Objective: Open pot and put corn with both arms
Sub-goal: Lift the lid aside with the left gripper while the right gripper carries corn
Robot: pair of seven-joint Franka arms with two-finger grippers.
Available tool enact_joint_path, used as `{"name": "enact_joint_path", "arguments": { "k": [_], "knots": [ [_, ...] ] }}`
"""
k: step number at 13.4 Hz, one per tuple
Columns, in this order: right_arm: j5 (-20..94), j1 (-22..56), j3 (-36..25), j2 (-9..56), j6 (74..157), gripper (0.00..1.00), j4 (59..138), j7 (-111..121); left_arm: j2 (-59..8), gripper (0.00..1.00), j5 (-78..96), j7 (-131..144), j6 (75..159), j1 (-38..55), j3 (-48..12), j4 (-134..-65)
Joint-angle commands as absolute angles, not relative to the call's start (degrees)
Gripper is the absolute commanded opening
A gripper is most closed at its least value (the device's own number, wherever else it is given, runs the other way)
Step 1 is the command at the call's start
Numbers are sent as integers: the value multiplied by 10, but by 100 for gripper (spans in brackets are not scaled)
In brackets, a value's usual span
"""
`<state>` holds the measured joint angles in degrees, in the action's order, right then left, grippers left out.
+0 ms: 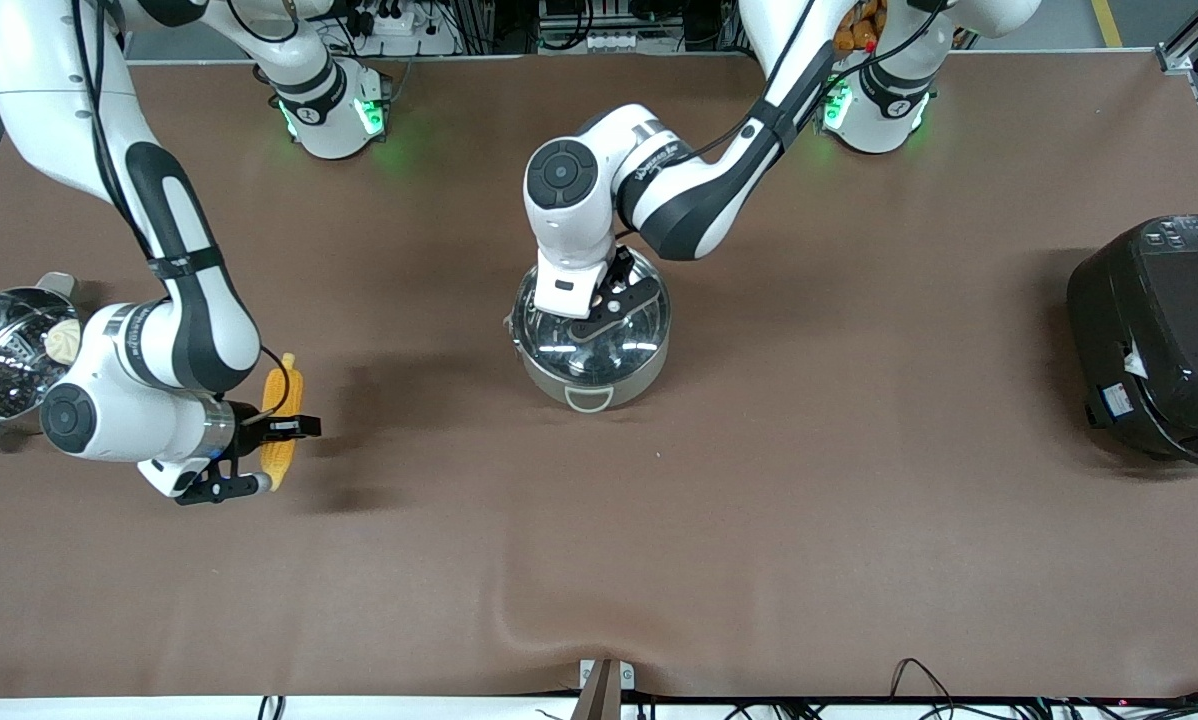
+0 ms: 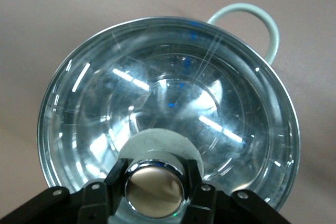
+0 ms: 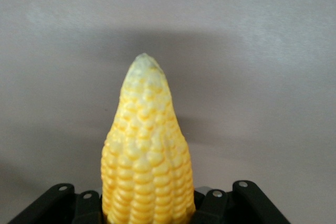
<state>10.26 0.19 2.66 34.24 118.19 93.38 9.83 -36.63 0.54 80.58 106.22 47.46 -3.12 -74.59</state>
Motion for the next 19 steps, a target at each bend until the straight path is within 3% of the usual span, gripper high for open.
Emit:
{"name": "enact_joint_path", "arguments": {
  "k": [1,8,12,19],
  "knots": [
    [114,25,29,322,1175,0,938,55,-295,0,11,815,998,461,-28,-752],
    [107,145,39,323,1178,0,908,-104,-184,0,-4,742,979,341,-28,-803],
    [91,247,38,323,1176,0,883,-212,-163,0,-4,629,981,248,-33,-839],
    [51,357,37,331,1176,0,867,-320,-139,0,-4,484,1083,149,-35,-975]
  ]
}}
